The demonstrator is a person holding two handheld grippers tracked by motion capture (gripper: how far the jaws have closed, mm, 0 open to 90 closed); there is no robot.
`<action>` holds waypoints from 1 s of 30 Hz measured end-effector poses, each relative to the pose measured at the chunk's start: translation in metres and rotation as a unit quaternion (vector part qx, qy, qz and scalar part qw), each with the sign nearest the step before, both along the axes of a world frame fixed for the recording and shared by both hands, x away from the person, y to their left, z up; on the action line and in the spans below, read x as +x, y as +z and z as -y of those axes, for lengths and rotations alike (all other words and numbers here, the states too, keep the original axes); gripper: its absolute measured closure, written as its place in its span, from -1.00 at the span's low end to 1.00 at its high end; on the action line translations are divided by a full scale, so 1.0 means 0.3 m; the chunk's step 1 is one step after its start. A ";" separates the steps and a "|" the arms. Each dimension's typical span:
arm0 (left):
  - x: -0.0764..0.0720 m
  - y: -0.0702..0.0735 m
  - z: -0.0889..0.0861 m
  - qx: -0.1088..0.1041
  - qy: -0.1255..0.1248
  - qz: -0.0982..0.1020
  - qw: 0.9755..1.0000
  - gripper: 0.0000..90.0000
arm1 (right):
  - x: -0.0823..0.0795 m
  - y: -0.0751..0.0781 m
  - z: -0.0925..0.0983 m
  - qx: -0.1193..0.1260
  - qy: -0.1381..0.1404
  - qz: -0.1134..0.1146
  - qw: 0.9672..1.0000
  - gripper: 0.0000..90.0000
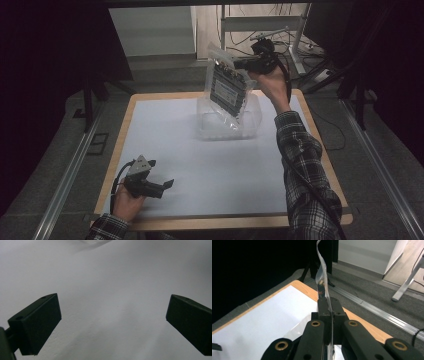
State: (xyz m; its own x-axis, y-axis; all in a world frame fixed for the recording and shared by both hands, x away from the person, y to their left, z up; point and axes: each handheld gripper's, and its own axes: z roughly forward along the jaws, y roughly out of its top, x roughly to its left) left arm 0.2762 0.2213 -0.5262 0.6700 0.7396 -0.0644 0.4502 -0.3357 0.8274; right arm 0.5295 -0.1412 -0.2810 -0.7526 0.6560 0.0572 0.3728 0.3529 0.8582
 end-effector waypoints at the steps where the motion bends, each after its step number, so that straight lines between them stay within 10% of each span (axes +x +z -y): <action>1: 0.000 0.000 0.001 -0.001 0.001 0.000 1.000 -1.00 | 0.004 -0.007 -0.005 -0.003 0.000 0.000 1.000 0.97; 30: 0.000 -0.001 0.010 0.004 -0.005 -0.002 1.000 -1.00 | 0.059 -0.175 -0.052 -0.035 -0.009 -0.027 0.999 0.97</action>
State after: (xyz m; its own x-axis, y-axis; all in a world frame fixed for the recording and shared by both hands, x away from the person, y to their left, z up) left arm 0.2761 0.2183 -0.5266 0.6765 0.7339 -0.0603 0.4497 -0.3469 0.8231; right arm 0.5471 -0.1256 -0.3335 -0.7377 0.6732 0.0517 0.4251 0.4036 0.8102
